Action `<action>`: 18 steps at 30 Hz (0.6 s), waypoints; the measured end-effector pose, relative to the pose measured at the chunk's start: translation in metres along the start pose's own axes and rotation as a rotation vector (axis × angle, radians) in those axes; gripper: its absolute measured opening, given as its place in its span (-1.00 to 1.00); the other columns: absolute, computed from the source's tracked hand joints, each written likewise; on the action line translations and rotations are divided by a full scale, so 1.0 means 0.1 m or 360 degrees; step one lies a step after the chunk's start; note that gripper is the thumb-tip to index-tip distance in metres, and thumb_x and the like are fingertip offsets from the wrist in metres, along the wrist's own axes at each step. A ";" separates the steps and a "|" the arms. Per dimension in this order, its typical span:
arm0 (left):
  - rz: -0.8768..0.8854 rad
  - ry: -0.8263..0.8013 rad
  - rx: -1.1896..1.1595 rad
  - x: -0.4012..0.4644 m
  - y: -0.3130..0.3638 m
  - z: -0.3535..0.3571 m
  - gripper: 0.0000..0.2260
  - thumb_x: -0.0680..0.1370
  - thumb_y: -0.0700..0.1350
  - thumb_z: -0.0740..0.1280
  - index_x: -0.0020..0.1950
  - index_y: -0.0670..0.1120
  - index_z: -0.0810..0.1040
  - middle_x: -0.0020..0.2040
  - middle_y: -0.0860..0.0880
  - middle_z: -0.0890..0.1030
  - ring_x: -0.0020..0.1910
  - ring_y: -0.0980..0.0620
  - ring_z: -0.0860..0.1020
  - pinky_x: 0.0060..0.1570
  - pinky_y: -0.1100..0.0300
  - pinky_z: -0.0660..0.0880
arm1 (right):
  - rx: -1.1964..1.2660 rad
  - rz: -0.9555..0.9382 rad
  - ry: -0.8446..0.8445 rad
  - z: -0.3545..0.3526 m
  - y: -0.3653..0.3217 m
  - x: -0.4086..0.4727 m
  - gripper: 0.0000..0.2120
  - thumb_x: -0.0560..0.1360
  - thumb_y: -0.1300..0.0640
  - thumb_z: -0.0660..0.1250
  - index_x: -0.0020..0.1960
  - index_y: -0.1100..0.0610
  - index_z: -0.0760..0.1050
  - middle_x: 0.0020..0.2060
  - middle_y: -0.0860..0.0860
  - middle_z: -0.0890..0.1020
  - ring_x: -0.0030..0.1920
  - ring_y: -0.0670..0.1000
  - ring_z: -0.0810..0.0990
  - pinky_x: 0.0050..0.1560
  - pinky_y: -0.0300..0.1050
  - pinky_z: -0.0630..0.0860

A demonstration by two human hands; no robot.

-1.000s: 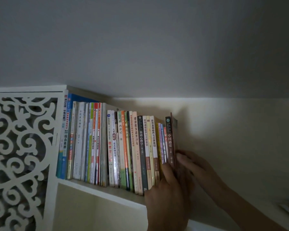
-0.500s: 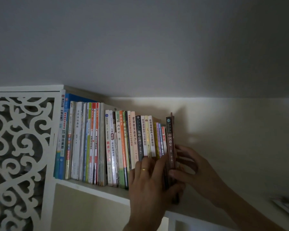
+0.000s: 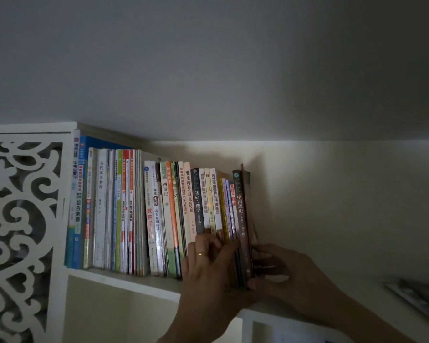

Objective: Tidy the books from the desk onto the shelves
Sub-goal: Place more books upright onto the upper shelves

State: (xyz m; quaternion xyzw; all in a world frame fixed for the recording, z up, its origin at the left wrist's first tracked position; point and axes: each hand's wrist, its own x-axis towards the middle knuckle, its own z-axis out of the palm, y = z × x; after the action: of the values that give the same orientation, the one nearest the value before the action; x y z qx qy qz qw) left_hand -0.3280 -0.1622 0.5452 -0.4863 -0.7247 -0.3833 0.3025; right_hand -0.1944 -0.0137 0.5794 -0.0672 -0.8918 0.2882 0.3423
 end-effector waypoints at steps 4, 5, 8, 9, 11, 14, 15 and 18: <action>0.0009 0.0094 0.0028 -0.03 0.01 -0.01 -0.29 0.29 0.40 0.36 0.44 0.36 0.35 0.20 0.12 0.18 0.18 0.11 0.22 0.18 0.14 0.40 | -0.0007 0.0011 0.0001 0.00 0.01 0.02 -0.43 0.30 -0.04 0.65 0.26 -0.20 0.56 0.06 -0.25 0.70 0.07 -0.20 0.68 0.17 -0.13 0.60; 0.0010 0.0097 0.0017 -0.04 0.02 -0.03 -0.29 0.30 0.40 0.36 0.45 0.36 0.34 0.21 0.12 0.19 0.19 0.12 0.21 0.19 0.15 0.38 | -0.0008 0.0013 -0.0002 0.00 0.01 0.02 -0.44 0.31 -0.01 0.65 0.26 -0.18 0.57 0.05 -0.24 0.71 0.07 -0.19 0.69 0.17 -0.14 0.60; -0.0008 -0.0023 -0.0060 -0.05 0.04 -0.06 -0.23 0.33 0.37 0.46 0.48 0.33 0.24 0.31 0.16 0.15 0.24 0.20 0.12 0.26 0.22 0.27 | 0.0011 0.0085 -0.0034 -0.03 0.02 0.00 -0.45 0.32 0.12 0.64 0.27 -0.08 0.59 0.04 -0.18 0.73 0.07 -0.14 0.70 0.15 -0.13 0.62; -0.0018 -0.0047 -0.0087 -0.05 0.03 -0.07 -0.20 0.32 0.35 0.49 0.49 0.32 0.23 0.33 0.18 0.14 0.26 0.21 0.11 0.29 0.22 0.26 | 0.0009 0.0129 -0.0040 -0.03 0.02 -0.01 -0.45 0.33 0.18 0.64 0.27 -0.05 0.59 0.03 -0.16 0.73 0.06 -0.11 0.71 0.13 -0.10 0.64; -0.0011 -0.0050 -0.0087 -0.04 0.00 -0.06 -0.16 0.31 0.33 0.53 0.50 0.31 0.22 0.34 0.18 0.16 0.29 0.20 0.13 0.33 0.20 0.28 | -0.0085 0.0162 0.0034 -0.02 0.02 -0.02 -0.48 0.36 0.25 0.59 0.22 -0.13 0.60 -0.04 -0.17 0.74 -0.01 -0.13 0.72 0.08 -0.07 0.65; -0.0010 -0.0031 -0.0116 -0.05 -0.01 -0.03 -0.18 0.31 0.31 0.54 0.49 0.31 0.24 0.29 0.19 0.17 0.25 0.21 0.14 0.22 0.23 0.27 | -0.0396 0.0178 0.0187 0.02 -0.07 -0.05 -0.61 0.39 0.18 0.48 0.04 -0.26 0.51 -0.22 -0.22 0.71 -0.22 -0.26 0.66 -0.12 -0.28 0.57; -0.0021 -0.0003 -0.0133 -0.05 0.00 -0.01 -0.19 0.31 0.31 0.53 0.48 0.31 0.25 0.27 0.19 0.17 0.24 0.20 0.15 0.19 0.22 0.27 | -0.0460 0.0179 0.0222 0.04 -0.11 -0.04 -0.66 0.41 0.12 0.46 0.03 -0.25 0.47 -0.25 -0.21 0.70 -0.25 -0.27 0.64 -0.16 -0.32 0.54; -0.0072 0.0127 -0.0169 -0.07 0.09 0.06 -0.30 0.34 0.32 0.44 0.44 0.29 0.30 0.26 0.16 0.21 0.21 0.12 0.25 0.19 0.12 0.39 | -0.0472 0.0201 0.0305 0.18 -0.19 -0.03 -0.68 0.53 -0.02 0.39 0.19 -0.30 0.38 -0.20 -0.23 0.66 -0.26 -0.25 0.64 -0.16 -0.37 0.51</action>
State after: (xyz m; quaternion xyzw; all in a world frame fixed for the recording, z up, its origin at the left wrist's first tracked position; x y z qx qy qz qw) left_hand -0.3174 -0.1582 0.5388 -0.4695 -0.7014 -0.4471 0.2961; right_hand -0.2024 -0.0386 0.5779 -0.1998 -0.8818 0.1669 0.3933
